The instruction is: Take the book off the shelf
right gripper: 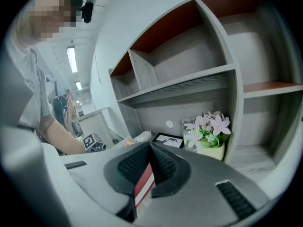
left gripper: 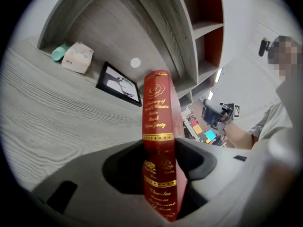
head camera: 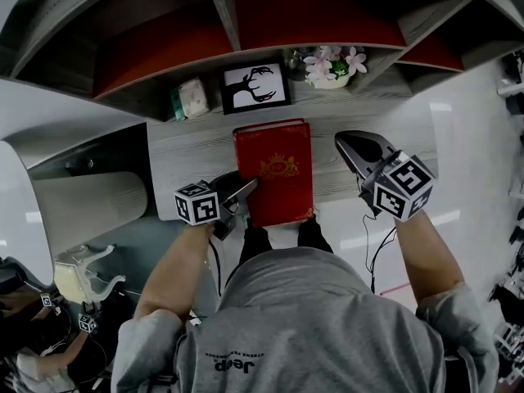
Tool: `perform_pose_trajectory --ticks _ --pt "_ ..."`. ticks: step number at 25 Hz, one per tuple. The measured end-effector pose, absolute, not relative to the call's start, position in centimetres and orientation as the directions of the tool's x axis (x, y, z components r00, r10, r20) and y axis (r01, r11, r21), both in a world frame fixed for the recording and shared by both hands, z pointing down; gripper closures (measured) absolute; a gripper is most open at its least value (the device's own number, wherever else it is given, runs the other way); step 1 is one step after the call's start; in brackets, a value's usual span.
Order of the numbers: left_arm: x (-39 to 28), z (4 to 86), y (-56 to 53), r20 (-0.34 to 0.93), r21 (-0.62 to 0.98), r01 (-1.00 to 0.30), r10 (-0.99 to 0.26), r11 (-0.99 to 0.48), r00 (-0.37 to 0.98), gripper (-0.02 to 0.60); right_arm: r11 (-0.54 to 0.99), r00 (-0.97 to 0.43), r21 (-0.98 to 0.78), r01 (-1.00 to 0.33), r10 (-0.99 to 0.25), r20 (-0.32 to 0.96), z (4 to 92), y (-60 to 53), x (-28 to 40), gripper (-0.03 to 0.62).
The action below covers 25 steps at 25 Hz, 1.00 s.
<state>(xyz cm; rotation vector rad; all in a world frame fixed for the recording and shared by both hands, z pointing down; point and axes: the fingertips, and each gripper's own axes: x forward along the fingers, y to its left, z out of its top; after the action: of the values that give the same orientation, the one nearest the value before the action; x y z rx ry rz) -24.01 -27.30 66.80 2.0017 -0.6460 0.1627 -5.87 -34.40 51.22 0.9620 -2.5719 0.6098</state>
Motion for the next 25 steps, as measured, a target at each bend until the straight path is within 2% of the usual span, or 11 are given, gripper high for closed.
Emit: perform_pose_trajectory --ticks 6,16,20,25 --pt "-24.3 69.1 -28.7 0.437 0.775 -0.548 -0.358 -0.316 0.825 0.336 0.668 -0.716 -0.294 -0.683 -0.534 0.45 52.7 -34.3 -5.6 0.572" --pt "-23.9 71.8 -29.9 0.517 0.805 -0.58 -0.333 -0.123 0.789 0.334 0.656 -0.72 -0.324 -0.682 -0.526 0.453 53.7 -33.9 -5.2 0.572" --pt "-23.9 72.3 -30.2 0.552 0.791 -0.604 -0.311 -0.096 0.774 0.334 0.65 -0.72 -0.333 -0.683 -0.522 0.456 54.0 -33.7 -5.1 0.572" --pt "-24.7 73.8 -30.2 0.661 0.695 -0.711 -0.296 -0.106 0.69 0.33 0.65 -0.722 -0.338 -0.681 -0.519 0.458 54.1 -33.5 -5.0 0.572"
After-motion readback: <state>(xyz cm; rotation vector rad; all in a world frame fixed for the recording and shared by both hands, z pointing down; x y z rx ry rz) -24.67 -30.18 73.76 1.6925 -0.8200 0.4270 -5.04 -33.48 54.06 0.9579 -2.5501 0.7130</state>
